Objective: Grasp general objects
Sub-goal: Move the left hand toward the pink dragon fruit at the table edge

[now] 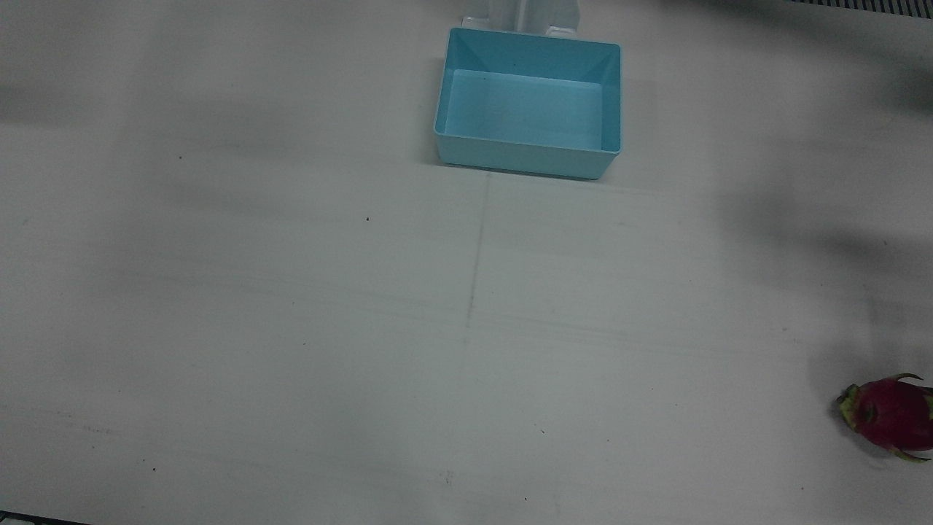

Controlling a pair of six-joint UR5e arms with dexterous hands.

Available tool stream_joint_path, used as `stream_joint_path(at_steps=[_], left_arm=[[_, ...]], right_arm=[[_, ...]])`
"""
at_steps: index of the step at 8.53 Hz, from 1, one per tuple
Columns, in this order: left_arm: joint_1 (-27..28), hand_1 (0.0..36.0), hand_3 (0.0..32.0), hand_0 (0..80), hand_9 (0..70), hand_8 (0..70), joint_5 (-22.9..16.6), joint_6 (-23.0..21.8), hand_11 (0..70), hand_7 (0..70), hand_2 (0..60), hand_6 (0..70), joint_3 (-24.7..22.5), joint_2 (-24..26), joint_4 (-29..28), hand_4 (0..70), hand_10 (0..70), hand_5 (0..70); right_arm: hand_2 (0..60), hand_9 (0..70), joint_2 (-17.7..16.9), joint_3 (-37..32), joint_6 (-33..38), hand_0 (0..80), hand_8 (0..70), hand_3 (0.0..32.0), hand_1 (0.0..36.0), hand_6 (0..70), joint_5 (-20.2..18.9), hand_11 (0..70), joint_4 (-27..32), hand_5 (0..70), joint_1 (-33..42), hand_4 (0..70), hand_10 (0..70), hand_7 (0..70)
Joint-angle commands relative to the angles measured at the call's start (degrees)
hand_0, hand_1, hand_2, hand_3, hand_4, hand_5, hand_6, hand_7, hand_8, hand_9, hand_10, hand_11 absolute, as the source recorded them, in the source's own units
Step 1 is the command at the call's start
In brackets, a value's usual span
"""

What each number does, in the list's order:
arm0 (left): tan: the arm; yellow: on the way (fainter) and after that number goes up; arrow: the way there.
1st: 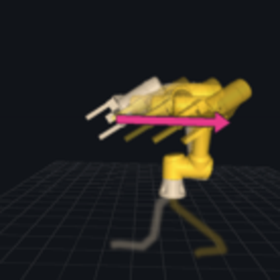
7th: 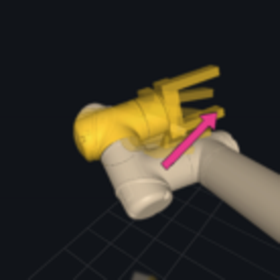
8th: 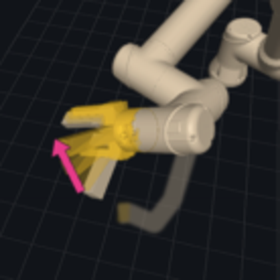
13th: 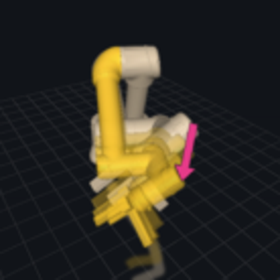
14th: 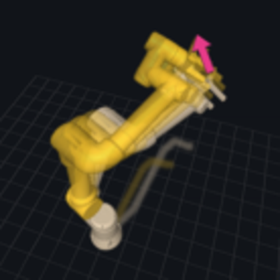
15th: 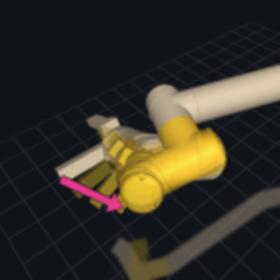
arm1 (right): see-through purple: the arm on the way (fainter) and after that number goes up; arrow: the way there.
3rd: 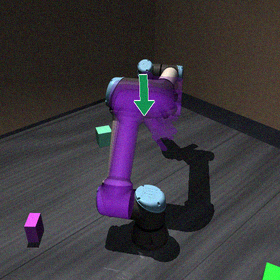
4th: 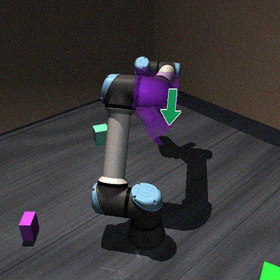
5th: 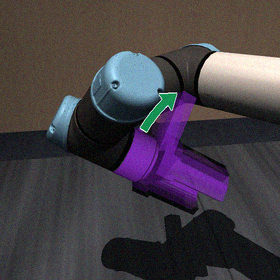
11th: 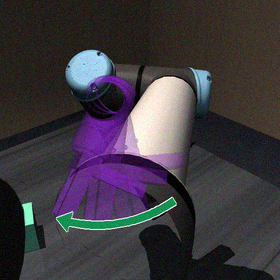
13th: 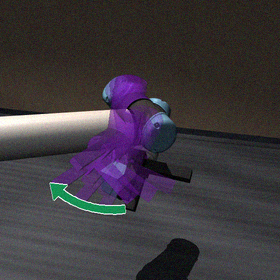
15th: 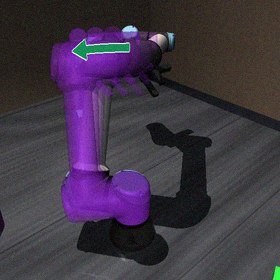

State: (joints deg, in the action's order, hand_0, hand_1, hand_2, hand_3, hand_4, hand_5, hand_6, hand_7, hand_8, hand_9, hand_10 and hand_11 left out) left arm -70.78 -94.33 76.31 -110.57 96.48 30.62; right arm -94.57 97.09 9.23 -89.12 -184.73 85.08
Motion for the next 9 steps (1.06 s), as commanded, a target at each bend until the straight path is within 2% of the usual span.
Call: stream_joint_path(at_steps=[1, 5, 7, 8, 9], left_arm=[[-2.1, 30.4, 0.0, 80.0, 0.0, 0.0, 0.2, 0.0, 0.0, 0.0, 0.0, 0.0, -0.9, 3.5, 3.5, 0.0, 0.0, 0.0], [-0.9, 30.5, 0.0, 80.0, 0.0, 0.0, 0.5, 0.7, 0.0, 0.0, 0.0, 0.0, 3.9, 3.4, 1.7, 0.0, 0.0, 0.0], [0.5, 26.0, 0.0, 79.5, 0.0, 0.0, 0.5, 0.7, 0.0, 0.0, 0.0, 0.0, 4.6, 3.3, 1.1, 0.0, 0.0, 0.0], [0.6, 22.4, 0.0, 64.4, 0.0, 0.0, 0.5, 0.6, 0.0, 0.0, 0.0, 0.0, 4.5, 3.3, 1.2, 0.0, 0.0, 0.0], [0.6, 19.8, 0.0, 59.1, 0.0, 0.0, 0.5, 0.5, 0.0, 0.0, 0.0, 0.0, 4.5, 3.3, 1.1, 0.0, 0.0, 0.0]], right_arm=[[0.0, 0.0, 0.0, 0.0, 0.0, 0.0, 0.0, 0.0, 0.0, 0.0, 0.0, 0.0, 0.0, 0.0, 0.0, 0.0, 0.0, 0.0], [0.0, 0.0, 0.0, 0.0, 0.0, 0.0, 0.0, 0.0, 0.0, 0.0, 0.0, 0.0, 0.0, 0.0, 0.0, 0.0, 0.0, 0.0], [0.0, 0.0, 0.0, 0.0, 0.0, 0.0, 0.0, 0.0, 0.0, 0.0, 0.0, 0.0, 0.0, 0.0, 0.0, 0.0, 0.0, 0.0], [0.0, 0.0, 0.0, 0.0, 0.0, 0.0, 0.0, 0.0, 0.0, 0.0, 0.0, 0.0, 0.0, 0.0, 0.0, 0.0, 0.0, 0.0], [0.0, 0.0, 0.0, 0.0, 0.0, 0.0, 0.0, 0.0, 0.0, 0.0, 0.0, 0.0, 0.0, 0.0, 0.0, 0.0, 0.0, 0.0]])
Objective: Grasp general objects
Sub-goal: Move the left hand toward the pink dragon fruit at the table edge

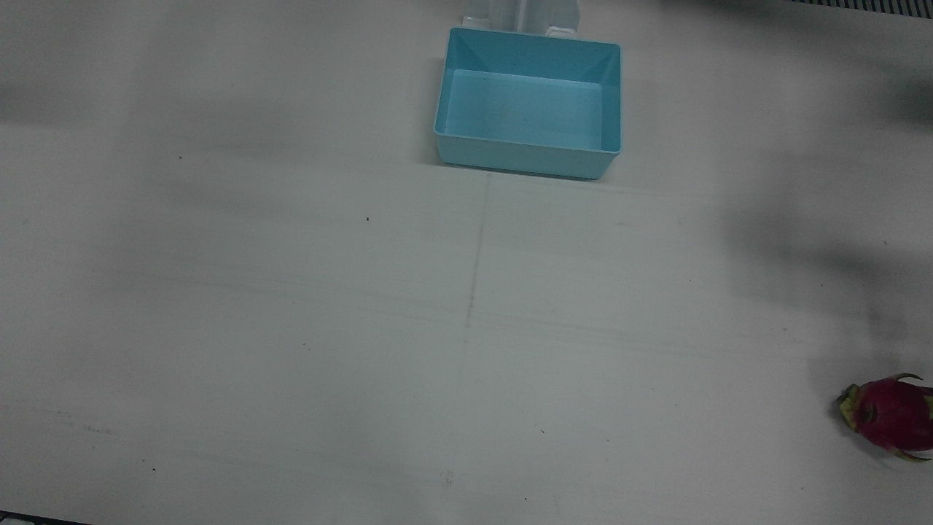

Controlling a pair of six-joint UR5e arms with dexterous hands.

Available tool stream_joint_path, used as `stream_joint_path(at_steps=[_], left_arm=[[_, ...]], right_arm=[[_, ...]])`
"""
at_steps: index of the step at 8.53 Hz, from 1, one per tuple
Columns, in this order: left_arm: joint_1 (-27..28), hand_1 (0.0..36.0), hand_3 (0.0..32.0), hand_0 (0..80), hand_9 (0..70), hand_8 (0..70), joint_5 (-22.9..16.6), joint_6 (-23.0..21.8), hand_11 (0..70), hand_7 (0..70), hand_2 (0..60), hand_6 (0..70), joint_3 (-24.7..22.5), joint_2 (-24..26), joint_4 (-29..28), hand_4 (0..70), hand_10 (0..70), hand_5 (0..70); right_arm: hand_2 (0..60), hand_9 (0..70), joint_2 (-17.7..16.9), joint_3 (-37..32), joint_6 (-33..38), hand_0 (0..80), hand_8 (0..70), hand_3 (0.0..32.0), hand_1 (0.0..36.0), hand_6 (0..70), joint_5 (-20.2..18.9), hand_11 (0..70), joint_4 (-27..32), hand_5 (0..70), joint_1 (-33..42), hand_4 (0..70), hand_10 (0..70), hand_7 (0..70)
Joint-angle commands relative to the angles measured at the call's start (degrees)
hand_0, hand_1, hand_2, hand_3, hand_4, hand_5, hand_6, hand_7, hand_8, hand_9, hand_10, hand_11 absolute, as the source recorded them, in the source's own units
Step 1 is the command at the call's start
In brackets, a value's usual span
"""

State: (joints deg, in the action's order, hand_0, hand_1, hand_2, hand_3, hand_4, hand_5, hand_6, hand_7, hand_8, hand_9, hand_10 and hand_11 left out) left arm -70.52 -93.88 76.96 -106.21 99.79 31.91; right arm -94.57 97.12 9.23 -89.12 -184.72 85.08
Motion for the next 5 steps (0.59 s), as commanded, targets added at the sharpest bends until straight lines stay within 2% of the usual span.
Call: stream_joint_path(at_steps=[1, 3, 4, 5], left_arm=[[0.3, 14.2, 0.0, 51.2, 0.0, 0.0, 0.0, -0.2, 0.0, 0.0, 0.0, 0.0, 0.0, 0.0, -0.4, 0.0, 0.0, 0.0], [0.3, 9.4, 0.4, 46.3, 0.0, 0.0, -0.1, -0.2, 0.0, 0.0, 0.0, 0.0, -0.2, -0.1, -0.2, 0.0, 0.0, 0.0], [0.5, 3.2, 1.4, 32.4, 0.0, 0.0, -0.1, 0.0, 0.0, 0.0, 0.0, 0.0, 0.2, -0.1, -0.3, 0.0, 0.0, 0.0], [0.8, 0.2, 1.8, 13.5, 0.0, 0.0, 0.1, 0.3, 0.0, 0.0, 0.0, 0.0, 0.3, -0.2, -0.3, 0.0, 0.0, 0.0]], right_arm=[[0.0, 0.0, 0.0, 0.0, 0.0, 0.0, 0.0, 0.0, 0.0, 0.0, 0.0, 0.0, 0.0, 0.0, 0.0, 0.0, 0.0, 0.0], [0.0, 0.0, 0.0, 0.0, 0.0, 0.0, 0.0, 0.0, 0.0, 0.0, 0.0, 0.0, 0.0, 0.0, 0.0, 0.0, 0.0, 0.0], [0.0, 0.0, 0.0, 0.0, 0.0, 0.0, 0.0, 0.0, 0.0, 0.0, 0.0, 0.0, 0.0, 0.0, 0.0, 0.0, 0.0, 0.0], [0.0, 0.0, 0.0, 0.0, 0.0, 0.0, 0.0, 0.0, 0.0, 0.0, 0.0, 0.0, 0.0, 0.0, 0.0, 0.0, 0.0, 0.0]])
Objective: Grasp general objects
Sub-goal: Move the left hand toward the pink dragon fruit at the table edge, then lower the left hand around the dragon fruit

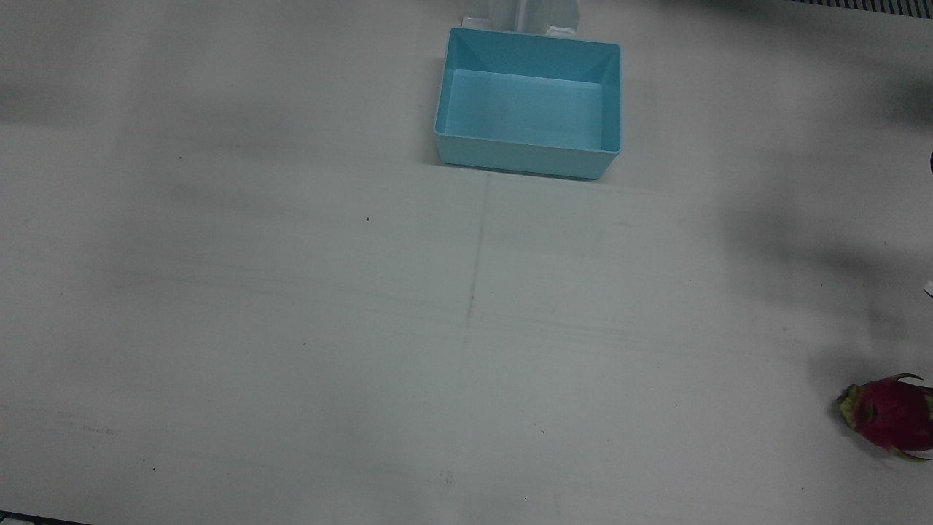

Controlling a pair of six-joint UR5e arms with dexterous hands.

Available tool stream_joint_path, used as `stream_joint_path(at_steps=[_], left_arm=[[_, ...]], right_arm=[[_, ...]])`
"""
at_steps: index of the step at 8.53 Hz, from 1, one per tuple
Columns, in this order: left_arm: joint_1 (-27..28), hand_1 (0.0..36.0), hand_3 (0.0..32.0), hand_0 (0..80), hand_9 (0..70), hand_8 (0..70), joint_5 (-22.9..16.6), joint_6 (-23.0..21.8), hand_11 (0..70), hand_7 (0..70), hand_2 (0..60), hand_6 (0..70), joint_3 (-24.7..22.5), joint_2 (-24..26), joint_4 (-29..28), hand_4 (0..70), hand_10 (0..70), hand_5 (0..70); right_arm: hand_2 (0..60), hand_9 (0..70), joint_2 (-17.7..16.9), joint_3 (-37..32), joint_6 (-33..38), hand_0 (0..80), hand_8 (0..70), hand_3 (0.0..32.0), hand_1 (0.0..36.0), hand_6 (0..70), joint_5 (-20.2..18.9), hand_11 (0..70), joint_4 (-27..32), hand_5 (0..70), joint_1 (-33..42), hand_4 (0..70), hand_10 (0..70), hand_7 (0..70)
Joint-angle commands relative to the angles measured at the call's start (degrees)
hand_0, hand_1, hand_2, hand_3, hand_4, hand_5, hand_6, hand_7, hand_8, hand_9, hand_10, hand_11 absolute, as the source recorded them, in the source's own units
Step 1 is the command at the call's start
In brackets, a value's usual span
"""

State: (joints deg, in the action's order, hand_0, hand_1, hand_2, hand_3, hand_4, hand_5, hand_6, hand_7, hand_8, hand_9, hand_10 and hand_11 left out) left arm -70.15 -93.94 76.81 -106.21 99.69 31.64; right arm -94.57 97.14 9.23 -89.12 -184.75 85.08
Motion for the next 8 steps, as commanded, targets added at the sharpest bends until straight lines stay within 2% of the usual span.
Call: stream_joint_path(at_steps=[1, 2, 3, 4, 6, 8], left_arm=[[0.9, 7.3, 0.8, 41.6, 0.0, 0.0, 1.7, 0.4, 0.0, 0.0, 0.0, 0.0, 0.3, -0.2, 0.0, 0.0, 0.0, 0.0], [3.8, 11.8, 0.2, 47.5, 0.0, 0.0, 3.9, 0.4, 0.0, 0.0, 0.0, 0.0, 0.7, -0.2, -0.1, 0.0, 0.0, 0.0], [7.6, 12.4, 0.2, 48.2, 0.0, 0.0, 7.9, 0.4, 0.0, 0.0, 0.0, 0.0, 1.0, -0.3, -0.1, 0.0, 0.0, 0.0], [8.6, 13.4, 0.0, 49.2, 0.0, 0.0, 10.5, 0.4, 0.0, 0.0, 0.0, 0.0, 1.1, -0.8, -0.3, 0.0, 0.0, 0.0], [8.7, 14.2, 0.0, 50.1, 0.0, 0.0, 11.0, 0.4, 0.0, 0.0, 0.0, 0.0, 3.5, -1.1, -2.5, 0.0, 0.0, 0.0], [8.9, 17.0, 0.0, 52.7, 0.0, 0.0, 13.6, 0.4, 0.0, 0.0, 0.0, 0.0, 7.2, -0.5, -5.0, 0.0, 0.0, 0.0]], right_arm=[[0.0, 0.0, 0.0, 0.0, 0.0, 0.0, 0.0, 0.0, 0.0, 0.0, 0.0, 0.0, 0.0, 0.0, 0.0, 0.0, 0.0, 0.0], [0.0, 0.0, 0.0, 0.0, 0.0, 0.0, 0.0, 0.0, 0.0, 0.0, 0.0, 0.0, 0.0, 0.0, 0.0, 0.0, 0.0, 0.0], [0.0, 0.0, 0.0, 0.0, 0.0, 0.0, 0.0, 0.0, 0.0, 0.0, 0.0, 0.0, 0.0, 0.0, 0.0, 0.0, 0.0, 0.0], [0.0, 0.0, 0.0, 0.1, 0.0, 0.0, 0.0, 0.0, 0.0, 0.0, 0.0, 0.0, 0.0, 0.0, 0.0, 0.0, 0.0, 0.0], [0.0, 0.0, 0.0, 0.1, 0.0, 0.0, 0.0, 0.0, 0.0, 0.0, 0.0, 0.0, 0.0, 0.0, 0.0, 0.0, 0.0, 0.0], [0.0, 0.0, 0.0, 0.1, 0.0, 0.0, 0.0, 0.0, 0.0, 0.0, 0.0, 0.0, 0.0, 0.0, 0.0, 0.0, 0.0, 0.0]])
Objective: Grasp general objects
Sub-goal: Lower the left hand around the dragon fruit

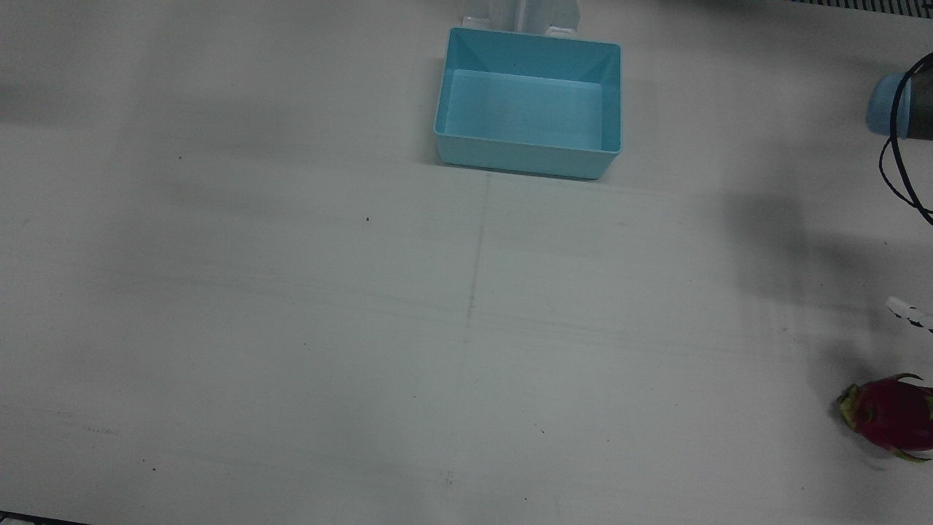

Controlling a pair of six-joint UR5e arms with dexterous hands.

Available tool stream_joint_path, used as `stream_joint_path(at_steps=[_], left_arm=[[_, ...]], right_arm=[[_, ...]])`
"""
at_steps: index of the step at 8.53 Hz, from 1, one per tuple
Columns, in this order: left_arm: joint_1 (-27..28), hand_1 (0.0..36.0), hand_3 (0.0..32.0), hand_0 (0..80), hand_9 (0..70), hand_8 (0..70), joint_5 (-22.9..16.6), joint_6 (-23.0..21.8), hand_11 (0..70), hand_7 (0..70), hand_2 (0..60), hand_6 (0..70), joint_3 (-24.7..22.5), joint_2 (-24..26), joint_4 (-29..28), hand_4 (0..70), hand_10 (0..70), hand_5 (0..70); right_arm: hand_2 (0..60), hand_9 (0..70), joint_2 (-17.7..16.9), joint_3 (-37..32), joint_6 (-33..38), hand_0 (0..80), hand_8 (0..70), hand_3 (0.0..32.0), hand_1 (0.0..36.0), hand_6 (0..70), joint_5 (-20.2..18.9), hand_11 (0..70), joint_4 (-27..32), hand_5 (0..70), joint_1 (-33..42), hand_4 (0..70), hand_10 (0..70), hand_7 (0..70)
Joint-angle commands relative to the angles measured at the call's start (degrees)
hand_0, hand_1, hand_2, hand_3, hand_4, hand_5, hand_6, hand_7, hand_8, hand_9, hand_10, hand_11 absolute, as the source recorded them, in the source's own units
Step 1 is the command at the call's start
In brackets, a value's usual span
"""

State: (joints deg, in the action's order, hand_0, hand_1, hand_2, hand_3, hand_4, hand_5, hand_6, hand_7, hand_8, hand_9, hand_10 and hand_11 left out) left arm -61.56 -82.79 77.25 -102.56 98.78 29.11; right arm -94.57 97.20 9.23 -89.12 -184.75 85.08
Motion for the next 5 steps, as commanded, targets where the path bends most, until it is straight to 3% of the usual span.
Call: stream_joint_path(at_steps=[1, 5], left_arm=[[0.3, 17.2, 0.0, 52.9, 0.0, 0.0, 4.2, 0.0, 0.0, 0.0, 0.0, 0.0, 3.9, 0.4, -2.9, 0.0, 0.0, 0.0], [0.3, 17.3, 0.0, 52.6, 0.0, 0.0, 4.3, 0.0, 0.0, 0.0, 0.0, 0.0, 6.2, -0.1, -6.2, 0.0, 0.0, 0.0]], right_arm=[[0.0, 0.0, 0.0, 0.1, 0.0, 0.0, 0.0, 0.0, 0.0, 0.0, 0.0, 0.0, 0.0, 0.0, 0.0, 0.0, 0.0, 0.0], [0.0, 0.0, 0.0, 0.1, 0.0, 0.0, 0.0, 0.0, 0.0, 0.0, 0.0, 0.0, 0.0, 0.0, 0.0, 0.0, 0.0, 0.0]])
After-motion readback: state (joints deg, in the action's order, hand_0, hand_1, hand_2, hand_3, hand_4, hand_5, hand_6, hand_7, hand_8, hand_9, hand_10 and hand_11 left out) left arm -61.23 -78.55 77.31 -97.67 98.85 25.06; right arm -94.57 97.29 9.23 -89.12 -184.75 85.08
